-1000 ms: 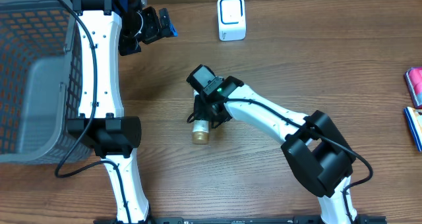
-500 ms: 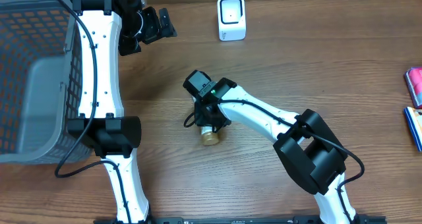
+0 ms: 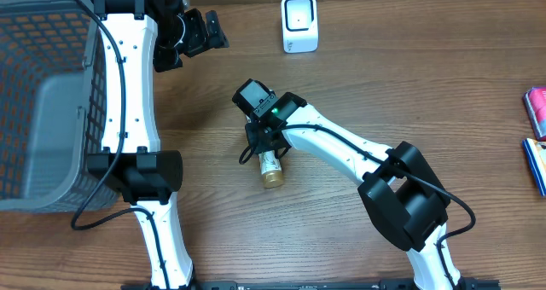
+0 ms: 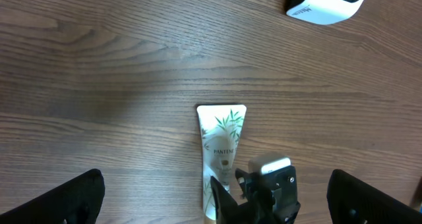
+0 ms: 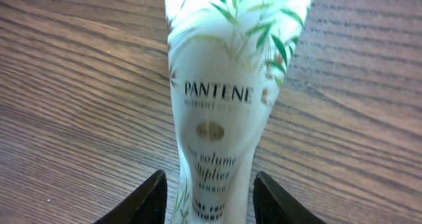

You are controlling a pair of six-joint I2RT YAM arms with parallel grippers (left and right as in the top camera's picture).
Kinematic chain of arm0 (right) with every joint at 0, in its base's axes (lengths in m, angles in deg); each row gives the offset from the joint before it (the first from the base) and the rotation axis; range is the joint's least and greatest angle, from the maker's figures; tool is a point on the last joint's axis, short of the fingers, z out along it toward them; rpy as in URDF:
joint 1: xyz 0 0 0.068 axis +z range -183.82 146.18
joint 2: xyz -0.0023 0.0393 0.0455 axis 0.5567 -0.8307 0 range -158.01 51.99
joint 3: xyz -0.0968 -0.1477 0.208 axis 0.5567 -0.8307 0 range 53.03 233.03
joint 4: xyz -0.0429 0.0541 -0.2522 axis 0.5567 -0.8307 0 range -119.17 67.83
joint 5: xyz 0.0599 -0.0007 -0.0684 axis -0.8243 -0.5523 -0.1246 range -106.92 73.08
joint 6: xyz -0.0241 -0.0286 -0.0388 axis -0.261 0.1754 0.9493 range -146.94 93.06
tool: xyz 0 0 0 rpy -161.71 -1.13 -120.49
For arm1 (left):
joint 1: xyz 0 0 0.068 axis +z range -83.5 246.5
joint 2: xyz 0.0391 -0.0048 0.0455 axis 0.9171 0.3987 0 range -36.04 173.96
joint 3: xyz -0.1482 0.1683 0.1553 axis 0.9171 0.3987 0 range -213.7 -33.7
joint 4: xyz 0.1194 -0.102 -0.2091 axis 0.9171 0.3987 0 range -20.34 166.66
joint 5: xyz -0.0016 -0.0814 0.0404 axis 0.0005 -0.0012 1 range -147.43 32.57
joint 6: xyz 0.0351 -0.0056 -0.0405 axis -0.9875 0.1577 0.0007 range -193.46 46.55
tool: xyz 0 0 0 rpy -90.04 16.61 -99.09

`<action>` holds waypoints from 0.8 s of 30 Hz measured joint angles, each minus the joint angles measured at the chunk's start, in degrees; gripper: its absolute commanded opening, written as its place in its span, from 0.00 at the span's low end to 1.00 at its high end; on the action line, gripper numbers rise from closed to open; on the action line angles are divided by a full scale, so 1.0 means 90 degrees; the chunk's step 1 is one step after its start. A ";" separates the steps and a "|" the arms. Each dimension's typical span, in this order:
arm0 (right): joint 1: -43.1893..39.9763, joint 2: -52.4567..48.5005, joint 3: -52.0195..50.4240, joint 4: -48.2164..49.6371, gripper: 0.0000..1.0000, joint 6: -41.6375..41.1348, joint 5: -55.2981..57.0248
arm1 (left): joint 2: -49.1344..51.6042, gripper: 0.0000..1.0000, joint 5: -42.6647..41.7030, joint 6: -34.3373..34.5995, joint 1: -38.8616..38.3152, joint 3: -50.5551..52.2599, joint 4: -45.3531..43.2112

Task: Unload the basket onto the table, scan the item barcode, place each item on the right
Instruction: 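Grasp the white Pantene tube by its cap end with the right gripper, then lift the Pantene tube with the right gripper up to the scanner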

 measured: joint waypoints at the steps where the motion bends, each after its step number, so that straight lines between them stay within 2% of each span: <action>1: 0.0000 0.0000 -0.0056 0.0087 0.40 0.0029 -0.0002 | 0.0000 1.00 0.0000 0.0000 0.0000 0.0000 0.0002; 6: 0.0007 0.0000 -0.0323 0.0097 0.23 0.0083 -0.0010 | 0.0000 0.99 0.0000 0.0000 0.0000 0.0000 0.0000; 9: 0.0017 0.0000 -0.0323 0.0119 0.04 0.0058 0.0010 | 0.0000 1.00 0.0000 0.0000 0.0000 0.0000 0.0000; 18: -0.0080 0.0070 -0.0163 -0.0206 0.04 -0.0138 0.0010 | 0.0000 1.00 0.0000 0.0002 0.0000 0.0000 0.0000; 24: -0.0816 -0.0112 0.0522 -0.0920 0.04 -0.0204 0.0236 | 0.0000 1.00 0.0000 0.0000 0.0000 0.0000 0.0000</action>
